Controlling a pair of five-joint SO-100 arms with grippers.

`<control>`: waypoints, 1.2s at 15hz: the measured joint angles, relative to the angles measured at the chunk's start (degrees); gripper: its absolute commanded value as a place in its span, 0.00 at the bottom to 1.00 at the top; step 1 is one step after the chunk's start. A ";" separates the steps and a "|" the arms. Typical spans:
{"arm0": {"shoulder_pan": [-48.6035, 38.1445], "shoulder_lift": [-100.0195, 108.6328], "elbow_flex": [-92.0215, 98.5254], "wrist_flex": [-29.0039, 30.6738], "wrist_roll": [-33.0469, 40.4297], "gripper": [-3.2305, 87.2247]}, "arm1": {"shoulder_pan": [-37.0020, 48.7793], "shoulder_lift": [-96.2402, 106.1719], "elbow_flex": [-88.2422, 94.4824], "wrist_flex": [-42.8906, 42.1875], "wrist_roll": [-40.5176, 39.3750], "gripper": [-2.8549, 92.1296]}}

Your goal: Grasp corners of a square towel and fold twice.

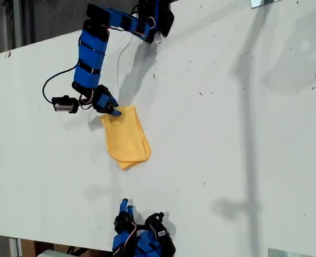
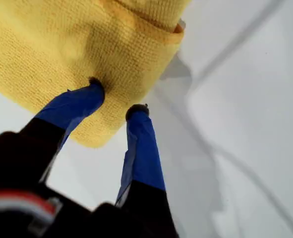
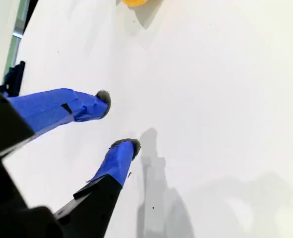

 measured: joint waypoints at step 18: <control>0.00 0.00 0.00 0.00 0.00 0.19 | 4.04 24.35 32.08 6.94 0.09 0.40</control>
